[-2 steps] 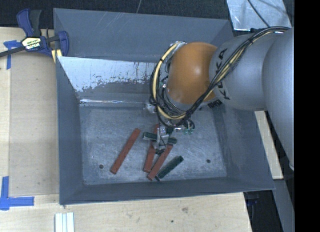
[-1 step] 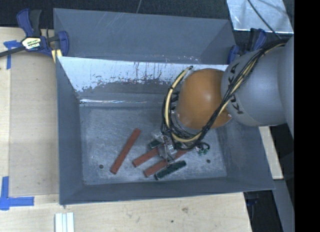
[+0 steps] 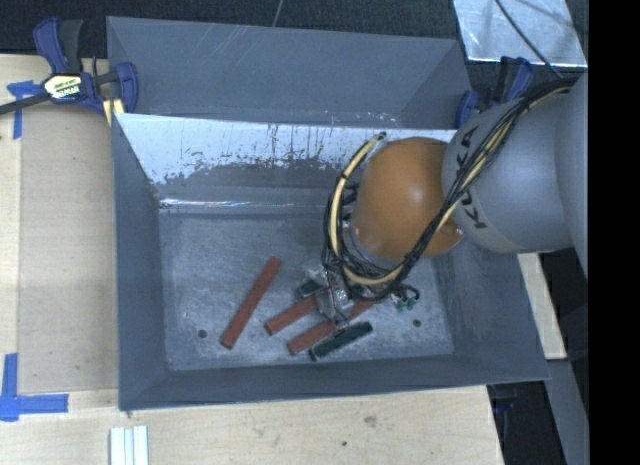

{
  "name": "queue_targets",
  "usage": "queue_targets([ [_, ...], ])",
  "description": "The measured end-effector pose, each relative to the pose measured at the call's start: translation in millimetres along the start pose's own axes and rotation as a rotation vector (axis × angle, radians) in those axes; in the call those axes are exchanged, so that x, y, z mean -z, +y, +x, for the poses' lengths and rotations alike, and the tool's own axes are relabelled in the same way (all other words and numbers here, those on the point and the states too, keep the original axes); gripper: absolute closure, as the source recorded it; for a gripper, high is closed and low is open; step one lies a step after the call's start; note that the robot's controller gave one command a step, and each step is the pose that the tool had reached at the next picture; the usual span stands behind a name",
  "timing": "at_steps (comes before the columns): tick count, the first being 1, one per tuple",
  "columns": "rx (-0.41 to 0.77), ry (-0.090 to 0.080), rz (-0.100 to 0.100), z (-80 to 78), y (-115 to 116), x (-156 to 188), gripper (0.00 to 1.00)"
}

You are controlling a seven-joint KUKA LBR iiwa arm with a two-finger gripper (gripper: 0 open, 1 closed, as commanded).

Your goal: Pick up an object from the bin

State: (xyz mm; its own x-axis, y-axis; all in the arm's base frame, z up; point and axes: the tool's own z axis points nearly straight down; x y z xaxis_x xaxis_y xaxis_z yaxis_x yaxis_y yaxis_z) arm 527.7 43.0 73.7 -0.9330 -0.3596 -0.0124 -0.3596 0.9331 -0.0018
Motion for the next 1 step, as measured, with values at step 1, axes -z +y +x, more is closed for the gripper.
queue_targets([
  [1, -0.056, 0.008, 0.0, -25.9, -19.0, 129.8, 1.0],
])
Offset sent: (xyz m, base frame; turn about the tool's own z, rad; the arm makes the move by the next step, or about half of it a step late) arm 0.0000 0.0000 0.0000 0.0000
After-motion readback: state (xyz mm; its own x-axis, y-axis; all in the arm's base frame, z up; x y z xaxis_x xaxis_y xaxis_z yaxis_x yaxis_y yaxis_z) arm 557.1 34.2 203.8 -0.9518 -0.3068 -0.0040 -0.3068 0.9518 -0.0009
